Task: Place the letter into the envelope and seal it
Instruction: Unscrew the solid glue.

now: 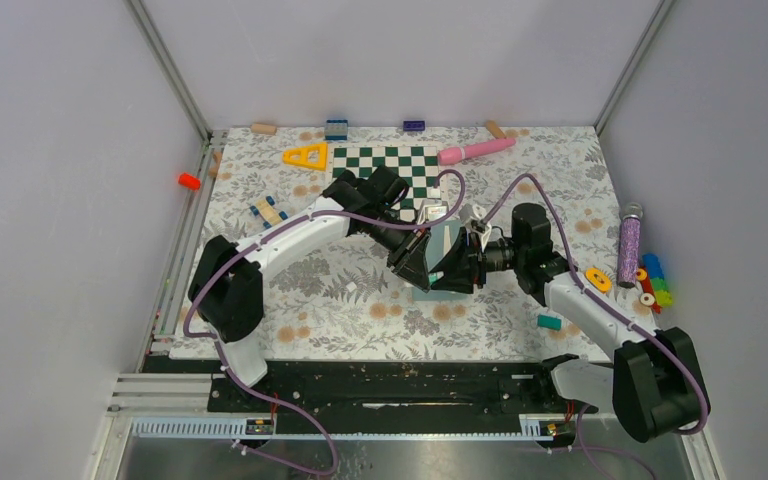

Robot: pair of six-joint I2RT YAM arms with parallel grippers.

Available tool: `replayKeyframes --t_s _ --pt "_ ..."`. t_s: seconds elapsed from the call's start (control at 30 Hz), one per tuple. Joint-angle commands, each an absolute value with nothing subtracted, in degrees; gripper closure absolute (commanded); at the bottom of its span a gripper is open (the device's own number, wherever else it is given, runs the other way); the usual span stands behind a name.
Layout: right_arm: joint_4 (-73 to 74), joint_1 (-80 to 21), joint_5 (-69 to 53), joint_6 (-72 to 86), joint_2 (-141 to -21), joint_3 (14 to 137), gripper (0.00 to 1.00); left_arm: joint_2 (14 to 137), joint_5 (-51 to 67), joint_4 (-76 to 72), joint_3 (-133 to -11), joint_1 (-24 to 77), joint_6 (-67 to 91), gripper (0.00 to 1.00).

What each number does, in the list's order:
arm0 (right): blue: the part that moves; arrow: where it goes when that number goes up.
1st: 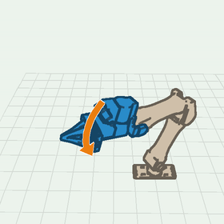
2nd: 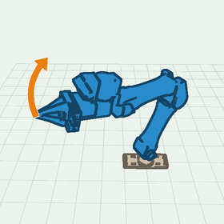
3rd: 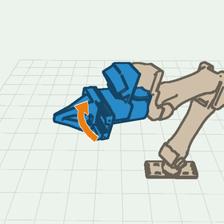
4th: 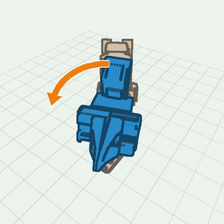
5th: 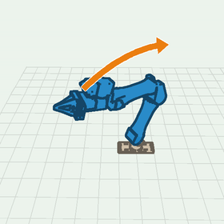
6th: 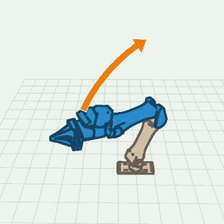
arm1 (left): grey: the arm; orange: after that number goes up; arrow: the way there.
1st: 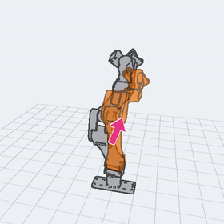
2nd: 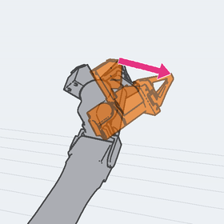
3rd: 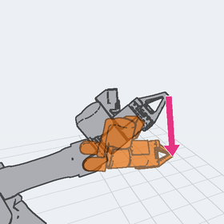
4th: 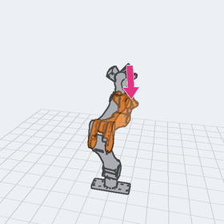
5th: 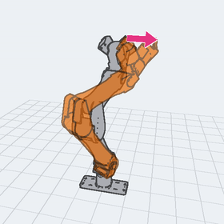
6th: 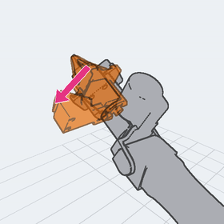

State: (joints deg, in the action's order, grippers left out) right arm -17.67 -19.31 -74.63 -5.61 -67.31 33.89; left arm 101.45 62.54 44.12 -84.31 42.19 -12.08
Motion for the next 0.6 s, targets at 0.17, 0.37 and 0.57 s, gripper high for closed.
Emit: replayKeyframes --t_s 0.17,0.37,0.57 --pt "-29.2 -19.9 -75.9 4.1 -68.3 35.1 0.52 101.1 63.0 43.1 -86.5 42.8 -13.8 0.8" --pt "-28.8 -19.9 -76.2 3.9 -68.8 35.0 0.61 101.0 63.0 43.2 -86.6 42.8 -13.9 0.8" --pt "-25.1 -19.9 -77.3 0.5 -68.8 35.3 0.79 100.9 62.9 43.2 -86.7 42.8 -14.0 0.8"
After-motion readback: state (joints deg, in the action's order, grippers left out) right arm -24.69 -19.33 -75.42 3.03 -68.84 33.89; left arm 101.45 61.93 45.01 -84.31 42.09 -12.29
